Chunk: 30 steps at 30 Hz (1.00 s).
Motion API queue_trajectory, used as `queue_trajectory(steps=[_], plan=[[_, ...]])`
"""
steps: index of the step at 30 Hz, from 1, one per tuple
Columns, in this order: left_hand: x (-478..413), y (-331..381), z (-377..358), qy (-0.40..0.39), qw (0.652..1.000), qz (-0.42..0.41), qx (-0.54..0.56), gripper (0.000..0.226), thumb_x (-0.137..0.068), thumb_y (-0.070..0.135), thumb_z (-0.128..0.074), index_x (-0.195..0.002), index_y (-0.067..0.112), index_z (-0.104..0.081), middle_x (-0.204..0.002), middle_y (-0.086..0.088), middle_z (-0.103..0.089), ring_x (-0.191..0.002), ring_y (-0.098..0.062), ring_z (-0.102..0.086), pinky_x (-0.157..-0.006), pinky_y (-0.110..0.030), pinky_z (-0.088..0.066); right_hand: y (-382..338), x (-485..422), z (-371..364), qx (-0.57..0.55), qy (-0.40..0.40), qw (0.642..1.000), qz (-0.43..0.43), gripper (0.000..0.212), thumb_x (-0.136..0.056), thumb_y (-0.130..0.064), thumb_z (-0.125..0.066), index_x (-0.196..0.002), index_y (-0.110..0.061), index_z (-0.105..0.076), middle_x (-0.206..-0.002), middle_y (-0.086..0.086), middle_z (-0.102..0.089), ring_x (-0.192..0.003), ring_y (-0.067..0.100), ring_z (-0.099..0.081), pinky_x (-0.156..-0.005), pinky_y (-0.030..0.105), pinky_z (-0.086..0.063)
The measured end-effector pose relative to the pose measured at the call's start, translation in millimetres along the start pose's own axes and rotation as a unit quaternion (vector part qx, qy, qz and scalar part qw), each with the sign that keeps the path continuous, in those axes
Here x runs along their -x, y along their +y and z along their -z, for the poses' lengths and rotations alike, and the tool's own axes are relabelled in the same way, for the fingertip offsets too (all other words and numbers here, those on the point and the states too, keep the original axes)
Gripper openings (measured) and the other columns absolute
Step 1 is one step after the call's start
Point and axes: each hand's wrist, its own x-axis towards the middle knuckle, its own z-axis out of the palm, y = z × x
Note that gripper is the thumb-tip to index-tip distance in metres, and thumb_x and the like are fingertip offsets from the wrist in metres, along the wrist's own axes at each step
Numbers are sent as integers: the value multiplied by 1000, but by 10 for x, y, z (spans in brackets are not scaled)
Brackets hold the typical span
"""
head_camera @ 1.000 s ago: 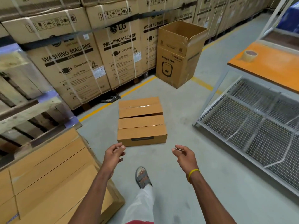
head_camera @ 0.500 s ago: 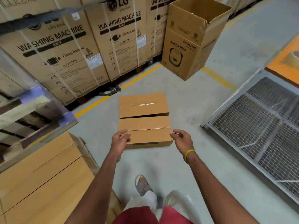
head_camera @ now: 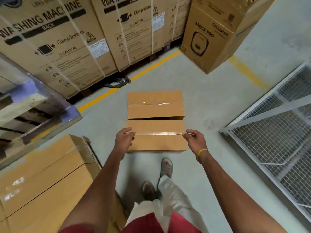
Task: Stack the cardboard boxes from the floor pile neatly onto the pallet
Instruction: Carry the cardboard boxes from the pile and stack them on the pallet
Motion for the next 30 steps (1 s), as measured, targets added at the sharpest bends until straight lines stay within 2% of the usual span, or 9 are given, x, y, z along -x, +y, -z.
queue_trajectory(steps=[5, 10, 13, 16, 18, 22, 24, 27, 30], plan=[[-806, 17, -219, -25, 999, 40, 5, 32, -102, 22, -64, -133, 12, -62, -118, -9, -70, -101, -24, -67, -93, -44, -52, -16, -845, -223, 14, 5, 999, -29, 33, -92, -22, -70, -124, -16, -66, -110, -2, -66, -103, 15, -59, -92, 25, -41], [-1863, -422, -521, -11, 995, 97, 27, 32, -102, 22, -66, -132, 13, -63, -123, -8, -68, -109, -25, -65, -86, -40, -53, 459, -1875, -579, 21, 41, 996, -76, 35, -91, -24, -71, -124, -16, -65, -108, -2, -65, -102, 17, -59, -90, 25, -41], [-2578, -881, -680, 8, 992, 122, 6, 45, -101, 23, -67, -143, 12, -56, -129, -5, -65, -108, -19, -62, -96, -45, -52, 967, -2566, -816, 26, 76, 993, -92, 35, -90, -24, -72, -123, -16, -66, -109, -2, -67, -106, 17, -62, -95, 25, -43], [-3121, -1335, -732, 27, 991, 128, -25, 61, -100, 26, -69, -154, 11, -43, -149, -6, -52, -128, -23, -56, -95, -35, -47, 1444, -3096, -974, 45, 96, 989, -102, 37, -90, -27, -73, -125, -18, -64, -118, 0, -67, -110, 18, -61, -95, 23, -40], [-3478, -1651, -753, 54, 989, 126, -53, 70, -100, 25, -69, -159, 11, -35, -159, -6, -42, -140, -26, -49, -101, -33, -43, 1780, -3426, -1069, 70, 104, 986, -110, 42, -91, -29, -73, -130, -18, -60, -128, 2, -64, -116, 19, -59, -94, 20, -36], [-4089, -2254, -702, 120, 975, 155, -105, 86, -96, 32, -73, -164, 14, -23, -165, -10, -34, -147, -33, -40, -121, -47, -35, 2429, -3995, -1210, 103, 114, 980, -129, 55, -92, -34, -70, -141, -17, -52, -143, 7, -56, -129, 25, -54, -100, 24, -36], [-4335, -2536, -691, 132, 969, 171, -117, 89, -93, 36, -76, -161, 11, -26, -159, -13, -41, -143, -36, -44, -119, -50, -36, 2696, -4236, -1291, 108, 118, 977, -142, 57, -92, -36, -70, -142, -16, -51, -142, 5, -56, -129, 26, -54, -103, 27, -36], [-4525, -2832, -720, 100, 972, 186, -102, 67, -91, 44, -77, -141, 10, -47, -128, -5, -61, -119, -32, -59, -101, -47, -46, 2927, -4456, -1407, 100, 96, 976, -167, 53, -88, -45, -72, -130, -18, -53, -117, -1, -58, -115, 24, -56, -97, 29, -37], [-4606, -3000, -659, 78, 976, 181, -89, 77, -71, 58, -84, -132, 18, -59, -117, -2, -73, -108, -29, -69, -96, -44, -54, 3026, -4574, -1434, 89, 86, 978, -166, 66, -67, -64, -76, -112, -21, -56, -105, 2, -62, -98, 22, -58, -89, 31, -42]])
